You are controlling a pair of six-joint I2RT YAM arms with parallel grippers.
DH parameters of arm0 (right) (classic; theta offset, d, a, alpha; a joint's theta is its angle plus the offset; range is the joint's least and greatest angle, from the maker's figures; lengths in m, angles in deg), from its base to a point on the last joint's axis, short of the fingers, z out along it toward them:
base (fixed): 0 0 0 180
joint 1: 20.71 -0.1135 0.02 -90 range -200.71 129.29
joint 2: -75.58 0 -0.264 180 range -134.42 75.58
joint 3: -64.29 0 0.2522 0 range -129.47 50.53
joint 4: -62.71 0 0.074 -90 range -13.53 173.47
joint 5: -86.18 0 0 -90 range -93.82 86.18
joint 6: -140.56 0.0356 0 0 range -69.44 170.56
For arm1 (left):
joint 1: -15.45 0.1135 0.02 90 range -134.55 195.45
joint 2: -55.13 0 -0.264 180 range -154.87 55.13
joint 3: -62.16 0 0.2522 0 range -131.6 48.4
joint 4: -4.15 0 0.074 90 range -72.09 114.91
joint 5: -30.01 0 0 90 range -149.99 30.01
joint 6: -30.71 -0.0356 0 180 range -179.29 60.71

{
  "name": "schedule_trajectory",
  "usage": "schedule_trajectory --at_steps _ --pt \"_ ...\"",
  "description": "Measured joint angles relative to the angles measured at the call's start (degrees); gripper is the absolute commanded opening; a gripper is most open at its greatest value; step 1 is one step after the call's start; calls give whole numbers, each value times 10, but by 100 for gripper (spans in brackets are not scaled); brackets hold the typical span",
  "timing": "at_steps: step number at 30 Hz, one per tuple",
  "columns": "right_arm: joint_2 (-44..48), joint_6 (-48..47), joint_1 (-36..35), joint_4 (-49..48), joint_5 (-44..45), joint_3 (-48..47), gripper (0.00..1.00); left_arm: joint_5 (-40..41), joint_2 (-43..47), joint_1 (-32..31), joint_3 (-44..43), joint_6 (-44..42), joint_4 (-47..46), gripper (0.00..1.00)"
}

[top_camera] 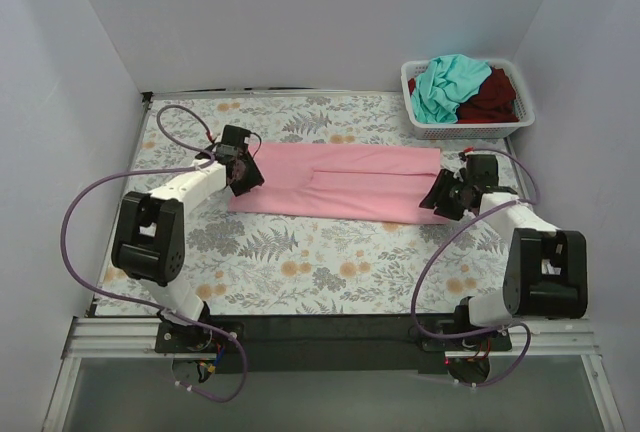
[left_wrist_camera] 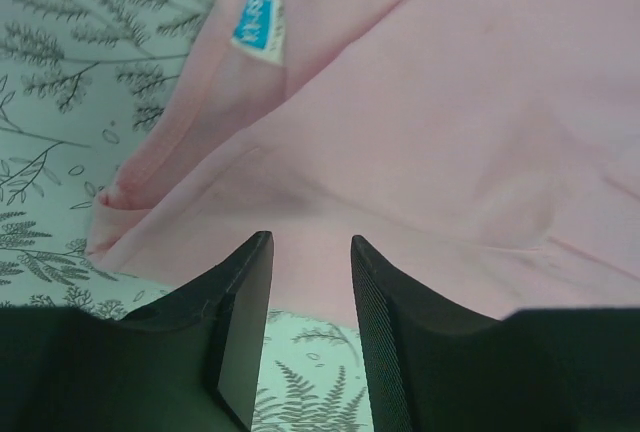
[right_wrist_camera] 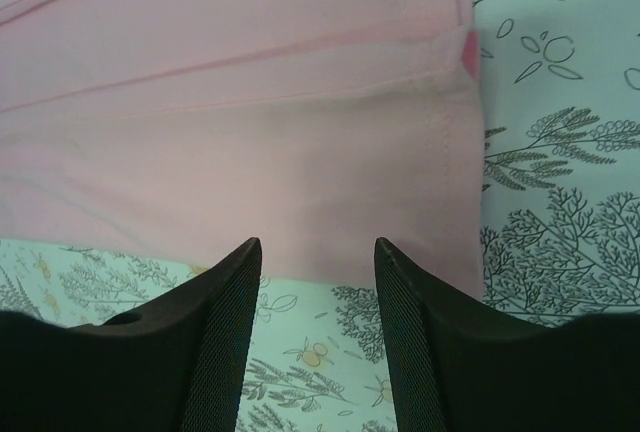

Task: Fold and stack the t-shirts
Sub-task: Fold the tshirt

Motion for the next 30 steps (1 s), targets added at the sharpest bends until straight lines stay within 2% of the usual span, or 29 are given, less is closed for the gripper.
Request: schedule_trajectory --at_steps 7,14,17,22,27,30 --pt "-52 12 16 -33 -1 12 55 -6 -46 30 42 2 8 35" --pt "-28 25 26 -78 -15 54 55 -15 -34 49 63 7 -9 34" --pt "-4 24 26 -82 -27 79 56 -15 -27 65 72 6 -9 37" --pt "74 14 -2 -7 -48 119 57 -1 -38 85 47 1 20 46" --pt "134 -3 -88 99 -17 114 58 15 -73 91 -33 -2 66 62" --pt "142 -25 -121 139 6 82 54 19 -66 85 -69 3 83 62"
